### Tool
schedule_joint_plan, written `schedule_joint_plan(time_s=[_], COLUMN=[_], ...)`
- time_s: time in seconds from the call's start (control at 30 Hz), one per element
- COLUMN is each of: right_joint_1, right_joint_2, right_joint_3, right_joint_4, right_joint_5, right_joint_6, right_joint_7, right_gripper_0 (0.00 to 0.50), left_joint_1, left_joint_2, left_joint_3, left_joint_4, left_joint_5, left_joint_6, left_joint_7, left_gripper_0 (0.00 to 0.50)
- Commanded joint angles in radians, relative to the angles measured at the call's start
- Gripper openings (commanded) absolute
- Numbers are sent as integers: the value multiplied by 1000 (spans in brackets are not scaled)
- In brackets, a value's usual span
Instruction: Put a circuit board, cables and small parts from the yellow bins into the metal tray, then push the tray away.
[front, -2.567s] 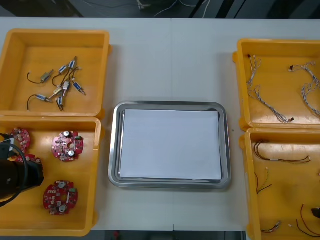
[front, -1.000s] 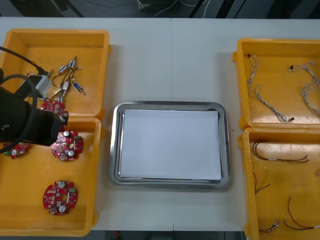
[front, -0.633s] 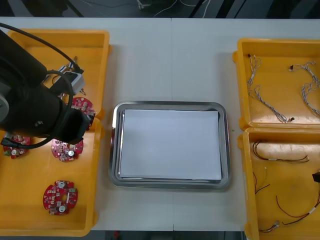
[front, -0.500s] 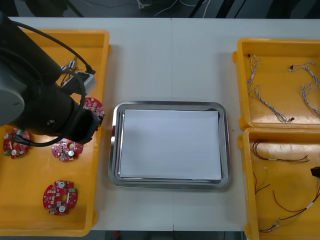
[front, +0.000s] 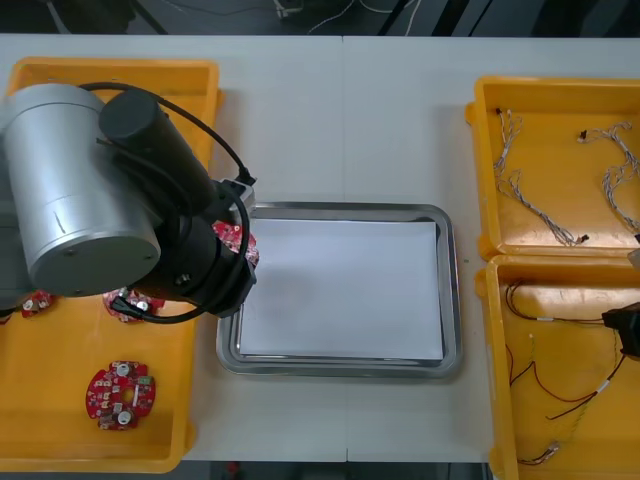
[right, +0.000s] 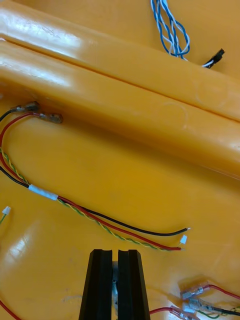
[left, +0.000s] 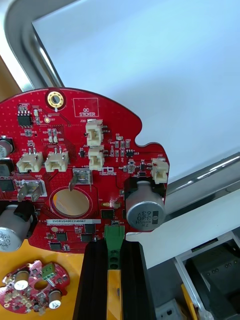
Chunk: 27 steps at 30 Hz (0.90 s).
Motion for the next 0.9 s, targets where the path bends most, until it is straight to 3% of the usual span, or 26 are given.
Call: schedule_joint_plan(time_s=[0.03,0.2,0.27,0.33,0.37,0.43,0.73,0.9], right_joint_1=[-19,-21,-21,-21,-21,-21,-21,-22], right_joint_2=[-17,-6,-3,-3,-3,-3,-3,-3], right_joint_3=[15,15,15,15,15,15,-8,-68], right_joint_4=[-25,-25,-23,-25,-23,-23,-25,-25], right_joint_5=[19,25,25,28,30,31,28,-21], right_joint_6=[5,5,5,5,5,5,24,90], right_joint_7=[-38,-36,-33,-38,-38,-39,-58,-67], right_gripper_0=[0,0,104,249,370,500,500,500], left_joint_1=[-35,-51,-57,-58,-58,-58,-58,-57], left_joint_2=[-31,-53,-65,-76,-80,-87,-103,-117], left_joint_3=[-60,-132,-155,-166,-174,-194,-284,-333], left_joint_4=[18,60,78,94,103,112,163,196], left_joint_5=[-39,-76,-87,-93,-96,-111,-160,-200], left_joint_6=[-43,-96,-108,-116,-123,-135,-188,-215], left_joint_7=[86,99,103,106,106,109,125,137], left_gripper_0=[0,0,0,0,0,0,0,0])
